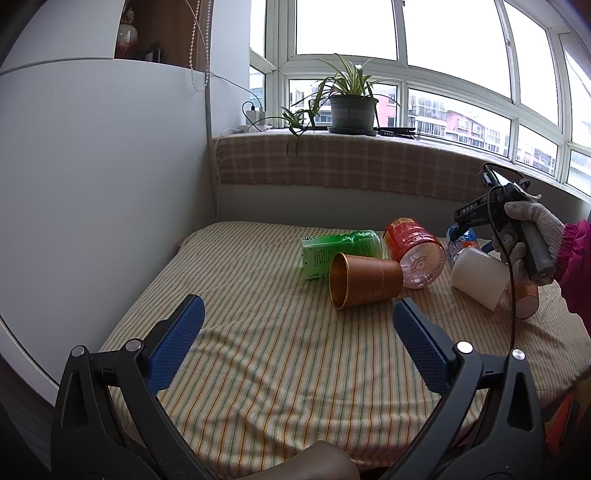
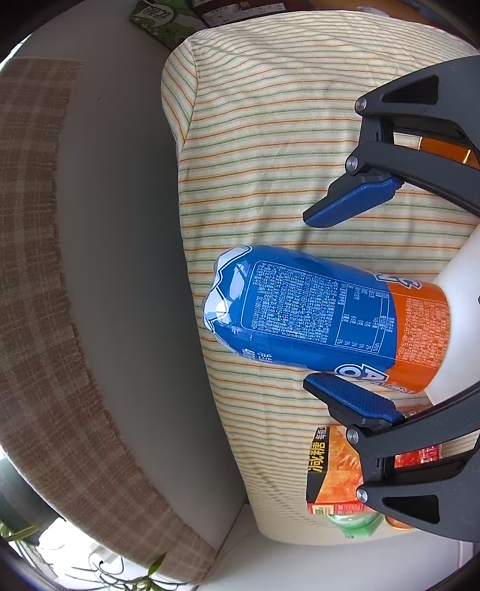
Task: Flip cup upright
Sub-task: 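Close the right tool around the blue-and-orange cup's body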
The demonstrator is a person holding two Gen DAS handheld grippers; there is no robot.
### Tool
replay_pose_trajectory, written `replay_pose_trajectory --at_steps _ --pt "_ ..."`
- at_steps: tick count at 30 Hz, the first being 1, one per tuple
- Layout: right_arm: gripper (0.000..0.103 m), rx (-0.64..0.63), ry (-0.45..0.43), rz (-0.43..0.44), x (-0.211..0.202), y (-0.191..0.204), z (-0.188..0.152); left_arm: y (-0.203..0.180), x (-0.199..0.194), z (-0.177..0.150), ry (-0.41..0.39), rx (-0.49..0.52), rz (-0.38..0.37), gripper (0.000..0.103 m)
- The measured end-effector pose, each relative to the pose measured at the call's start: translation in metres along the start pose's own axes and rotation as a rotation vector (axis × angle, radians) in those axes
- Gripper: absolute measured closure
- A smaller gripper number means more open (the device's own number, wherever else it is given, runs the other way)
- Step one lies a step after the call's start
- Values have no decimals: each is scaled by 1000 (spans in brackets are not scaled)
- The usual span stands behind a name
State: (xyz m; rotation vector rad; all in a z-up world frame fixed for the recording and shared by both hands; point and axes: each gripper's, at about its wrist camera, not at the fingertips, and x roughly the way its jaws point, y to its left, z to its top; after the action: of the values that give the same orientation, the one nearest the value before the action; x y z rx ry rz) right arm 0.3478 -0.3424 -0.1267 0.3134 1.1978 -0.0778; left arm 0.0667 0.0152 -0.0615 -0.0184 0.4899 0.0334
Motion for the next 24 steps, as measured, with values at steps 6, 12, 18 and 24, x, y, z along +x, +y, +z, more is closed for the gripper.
replay_pose_trajectory --at_steps 6,12,18,24 --pt "39 18 29 31 11 -6 12 1 0 0 -2 -1 2 0" --pt "41 -5 15 31 13 2 11 5 1 2 -4 -7 6 0" --pt "42 -60 -48 17 -9 13 4 6 -1 1 -10 1 9 0" --pt "42 -100 -116 26 -39 20 6 6 -4 3 -19 2 10 0"
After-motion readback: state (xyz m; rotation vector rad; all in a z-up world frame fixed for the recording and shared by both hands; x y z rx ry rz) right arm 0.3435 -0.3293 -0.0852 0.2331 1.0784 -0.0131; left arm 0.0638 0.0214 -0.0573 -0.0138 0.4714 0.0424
